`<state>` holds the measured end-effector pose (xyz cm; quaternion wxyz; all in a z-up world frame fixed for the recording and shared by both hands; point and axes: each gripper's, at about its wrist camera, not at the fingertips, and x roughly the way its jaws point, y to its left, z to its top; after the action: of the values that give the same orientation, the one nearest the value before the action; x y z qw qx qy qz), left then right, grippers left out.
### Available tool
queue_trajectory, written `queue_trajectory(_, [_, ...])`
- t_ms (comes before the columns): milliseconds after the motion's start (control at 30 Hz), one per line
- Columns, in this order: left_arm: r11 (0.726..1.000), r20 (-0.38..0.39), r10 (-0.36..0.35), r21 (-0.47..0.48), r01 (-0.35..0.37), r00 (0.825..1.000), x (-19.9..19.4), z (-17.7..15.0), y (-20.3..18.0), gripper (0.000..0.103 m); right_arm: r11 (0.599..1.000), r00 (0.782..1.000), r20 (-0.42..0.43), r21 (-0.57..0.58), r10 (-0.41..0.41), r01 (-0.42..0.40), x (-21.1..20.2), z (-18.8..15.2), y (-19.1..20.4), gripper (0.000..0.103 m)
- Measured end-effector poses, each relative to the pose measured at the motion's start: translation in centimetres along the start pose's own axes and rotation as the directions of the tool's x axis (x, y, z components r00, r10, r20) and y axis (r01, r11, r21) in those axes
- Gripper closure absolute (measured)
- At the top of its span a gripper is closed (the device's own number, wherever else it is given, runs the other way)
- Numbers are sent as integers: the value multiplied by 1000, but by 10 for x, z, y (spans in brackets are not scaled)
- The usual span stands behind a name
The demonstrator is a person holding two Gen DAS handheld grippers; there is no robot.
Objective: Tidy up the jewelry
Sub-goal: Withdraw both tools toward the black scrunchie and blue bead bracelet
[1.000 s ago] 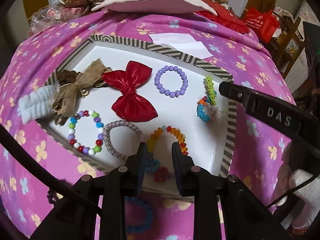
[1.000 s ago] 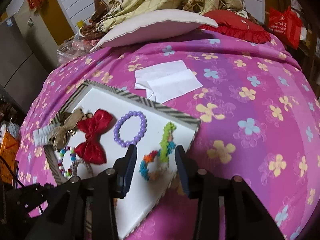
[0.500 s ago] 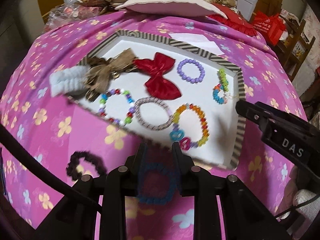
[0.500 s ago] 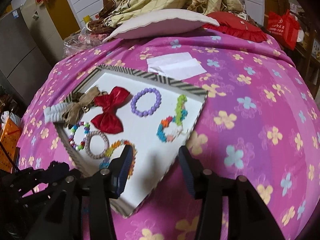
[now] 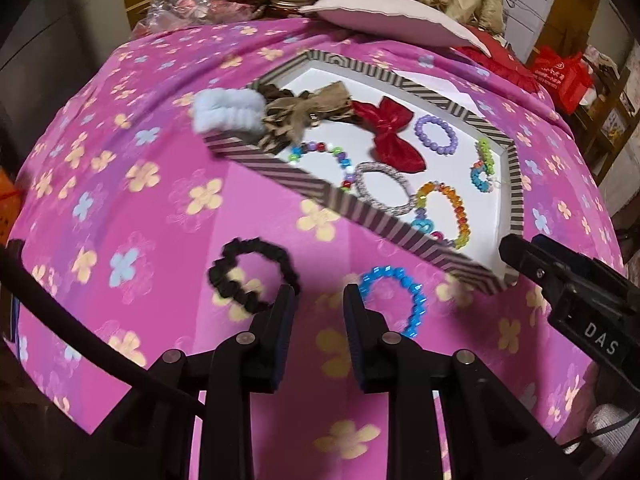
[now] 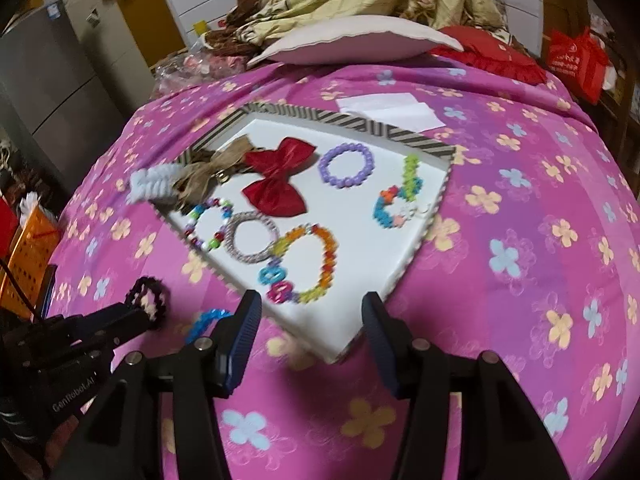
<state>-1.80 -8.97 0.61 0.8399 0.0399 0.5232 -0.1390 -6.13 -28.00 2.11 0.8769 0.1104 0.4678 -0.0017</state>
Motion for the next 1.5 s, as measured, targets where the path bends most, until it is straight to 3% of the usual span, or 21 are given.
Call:
queue_trajectory(733, [982, -9, 17, -190, -18, 1000, -14, -32, 87, 66, 994, 997, -70, -103, 32, -39, 5, -41, 53, 46])
queue_trajectory(1100, [969, -47, 2, -245, -13, 999, 8, -27, 101, 65, 988, 995, -89, -152, -36, 22, 41, -44, 59, 46])
queue_trajectory(1333, [965, -39, -24, -262, 13, 999, 18, -18, 103, 61, 983, 995, -87, -182, -54, 38, 56, -44, 64, 55])
queue_trajectory(1500, [967, -47, -44, -253, 31, 998, 27, -11, 99, 59, 977, 995, -73, -209, -65, 48, 59, -43, 67, 55])
